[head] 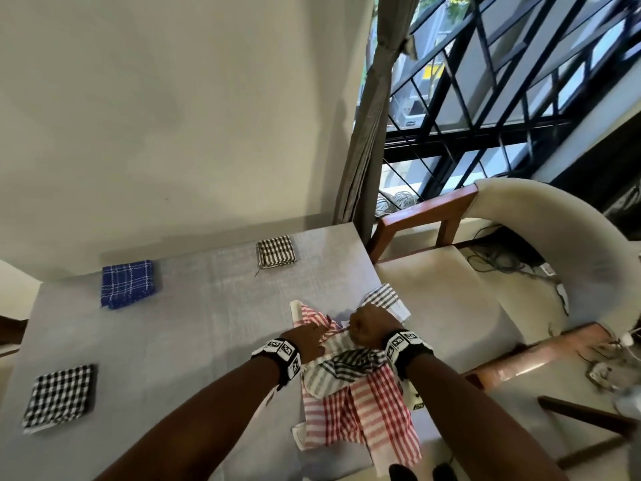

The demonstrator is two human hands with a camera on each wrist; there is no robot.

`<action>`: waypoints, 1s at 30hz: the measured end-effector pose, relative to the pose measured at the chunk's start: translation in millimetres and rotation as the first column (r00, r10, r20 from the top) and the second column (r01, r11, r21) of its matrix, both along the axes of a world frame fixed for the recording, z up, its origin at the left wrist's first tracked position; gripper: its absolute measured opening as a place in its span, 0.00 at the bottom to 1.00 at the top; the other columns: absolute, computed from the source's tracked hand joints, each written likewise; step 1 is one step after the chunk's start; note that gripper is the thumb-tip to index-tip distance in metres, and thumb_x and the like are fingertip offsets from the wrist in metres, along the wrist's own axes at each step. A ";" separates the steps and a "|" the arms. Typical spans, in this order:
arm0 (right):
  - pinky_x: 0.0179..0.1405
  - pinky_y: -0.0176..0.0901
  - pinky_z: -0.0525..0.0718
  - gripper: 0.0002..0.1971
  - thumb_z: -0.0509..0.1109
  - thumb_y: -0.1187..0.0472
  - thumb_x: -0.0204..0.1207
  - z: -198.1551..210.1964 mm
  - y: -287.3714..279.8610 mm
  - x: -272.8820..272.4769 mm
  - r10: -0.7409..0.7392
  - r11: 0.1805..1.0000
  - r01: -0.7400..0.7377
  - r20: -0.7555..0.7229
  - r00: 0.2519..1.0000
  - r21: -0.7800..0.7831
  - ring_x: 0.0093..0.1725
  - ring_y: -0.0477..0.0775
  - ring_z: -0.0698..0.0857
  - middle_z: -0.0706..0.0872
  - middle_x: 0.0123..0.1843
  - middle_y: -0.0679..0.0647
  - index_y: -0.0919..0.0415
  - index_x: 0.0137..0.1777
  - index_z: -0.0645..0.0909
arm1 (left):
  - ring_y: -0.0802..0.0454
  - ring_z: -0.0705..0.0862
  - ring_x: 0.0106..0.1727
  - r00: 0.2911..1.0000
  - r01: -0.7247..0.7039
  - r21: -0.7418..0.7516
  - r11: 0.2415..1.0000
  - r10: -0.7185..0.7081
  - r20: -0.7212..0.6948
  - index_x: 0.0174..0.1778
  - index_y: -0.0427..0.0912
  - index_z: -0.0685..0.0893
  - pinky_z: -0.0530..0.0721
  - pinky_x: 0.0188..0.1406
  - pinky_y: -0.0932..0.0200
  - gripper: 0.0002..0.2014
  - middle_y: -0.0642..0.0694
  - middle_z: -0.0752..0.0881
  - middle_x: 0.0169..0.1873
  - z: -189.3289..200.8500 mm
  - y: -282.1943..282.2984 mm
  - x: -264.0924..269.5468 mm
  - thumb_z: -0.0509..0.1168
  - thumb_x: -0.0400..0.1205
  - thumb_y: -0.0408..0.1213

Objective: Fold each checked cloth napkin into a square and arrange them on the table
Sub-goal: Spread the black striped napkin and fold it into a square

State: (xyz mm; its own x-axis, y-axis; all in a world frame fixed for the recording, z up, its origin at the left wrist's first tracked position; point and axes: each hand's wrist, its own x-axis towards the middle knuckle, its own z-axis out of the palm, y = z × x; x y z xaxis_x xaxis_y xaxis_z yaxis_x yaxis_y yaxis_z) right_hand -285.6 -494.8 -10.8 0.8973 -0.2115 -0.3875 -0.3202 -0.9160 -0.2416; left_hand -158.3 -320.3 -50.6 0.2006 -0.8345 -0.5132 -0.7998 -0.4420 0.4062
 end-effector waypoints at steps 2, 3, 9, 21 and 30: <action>0.38 0.50 0.83 0.15 0.63 0.49 0.66 9.1 2.0 -6.6 -0.029 0.999 0.026 0.076 0.997 0.037 0.40 0.62 0.86 0.87 0.39 0.58 0.59 0.36 0.86 | 0.40 0.70 0.77 0.999 0.000 -0.012 1.000 0.000 -0.042 0.83 0.45 0.60 0.67 0.76 0.51 0.34 0.37 0.70 0.77 0.2 0.2 -0.4 0.64 0.82 0.46; 0.40 0.50 0.83 0.13 0.65 0.51 0.66 14.7 4.0 -10.8 -0.070 0.996 0.063 0.117 0.991 0.061 0.42 0.61 0.85 0.87 0.41 0.58 0.59 0.36 0.86 | 0.40 0.72 0.76 0.999 -0.004 -0.030 1.000 0.003 -0.046 0.83 0.46 0.60 0.69 0.75 0.50 0.35 0.38 0.71 0.76 1.7 -0.1 -2.5 0.65 0.81 0.48; 0.32 0.48 0.72 0.13 0.58 0.44 0.68 48.1 3.8 -16.8 -0.363 0.927 0.298 0.338 0.869 0.228 0.33 0.57 0.76 0.78 0.29 0.53 0.52 0.33 0.71 | 0.40 0.75 0.69 0.988 -0.011 -0.277 0.961 0.054 0.148 0.80 0.50 0.61 0.75 0.64 0.45 0.40 0.42 0.73 0.71 32.1 0.2 -11.0 0.58 0.75 0.68; 0.44 0.46 0.80 0.21 0.67 0.40 0.76 158.5 5.3 32.7 -0.013 0.979 0.080 0.330 0.944 -0.189 0.49 0.56 0.85 0.85 0.52 0.50 0.48 0.64 0.75 | 0.61 0.80 0.35 0.881 -0.462 -0.567 0.682 0.278 -0.383 0.42 0.40 0.84 0.72 0.38 0.58 0.08 0.47 0.85 0.34 187.7 20.8 74.9 0.64 0.84 0.40; 0.52 0.46 0.78 0.08 0.71 0.60 0.75 160.0 14.2 70.0 -0.033 0.982 0.094 0.342 0.939 -0.163 0.57 0.63 0.84 0.83 0.55 0.59 0.61 0.52 0.87 | 0.55 0.80 0.48 0.959 -0.234 -0.419 0.877 0.279 0.047 0.49 0.49 0.85 0.74 0.47 0.59 0.17 0.55 0.82 0.44 233.3 128.9 172.4 0.77 0.70 0.52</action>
